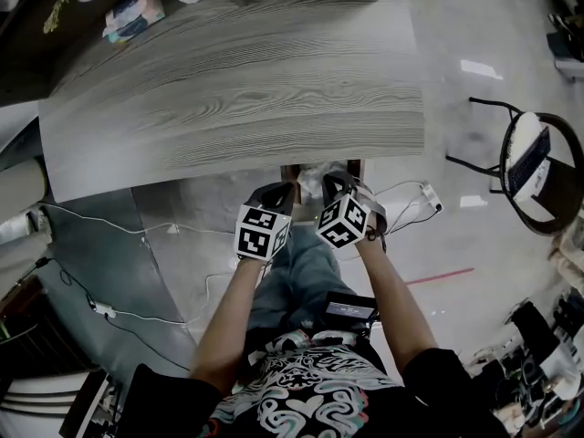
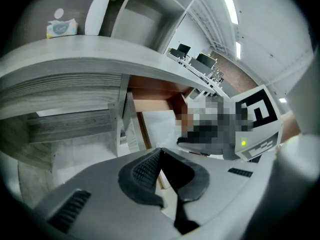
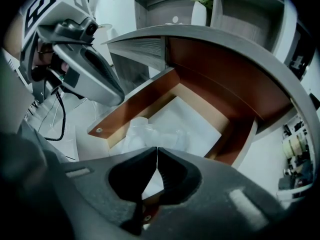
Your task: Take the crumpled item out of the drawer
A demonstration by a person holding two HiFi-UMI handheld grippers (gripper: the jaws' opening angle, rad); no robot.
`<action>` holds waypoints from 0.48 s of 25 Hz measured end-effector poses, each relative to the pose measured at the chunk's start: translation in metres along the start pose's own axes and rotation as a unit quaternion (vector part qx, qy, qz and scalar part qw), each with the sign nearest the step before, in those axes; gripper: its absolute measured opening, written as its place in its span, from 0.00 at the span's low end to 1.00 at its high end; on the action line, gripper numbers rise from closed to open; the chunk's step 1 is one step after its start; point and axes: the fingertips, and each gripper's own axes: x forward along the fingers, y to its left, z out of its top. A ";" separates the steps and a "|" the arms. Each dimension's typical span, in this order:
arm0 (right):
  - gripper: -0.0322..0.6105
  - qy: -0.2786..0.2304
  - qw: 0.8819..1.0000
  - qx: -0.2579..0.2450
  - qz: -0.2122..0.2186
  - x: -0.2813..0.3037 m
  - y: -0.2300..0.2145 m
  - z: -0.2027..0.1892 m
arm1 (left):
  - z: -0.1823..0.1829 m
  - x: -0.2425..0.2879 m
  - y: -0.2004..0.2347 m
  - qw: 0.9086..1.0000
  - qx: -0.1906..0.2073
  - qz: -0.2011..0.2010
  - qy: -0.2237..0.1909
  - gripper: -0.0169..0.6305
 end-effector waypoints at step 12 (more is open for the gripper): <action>0.07 -0.010 1.000 0.018 -0.010 -0.018 -0.003 0.004 | 0.008 -0.007 -0.002 1.000 0.006 0.009 -0.008 0.03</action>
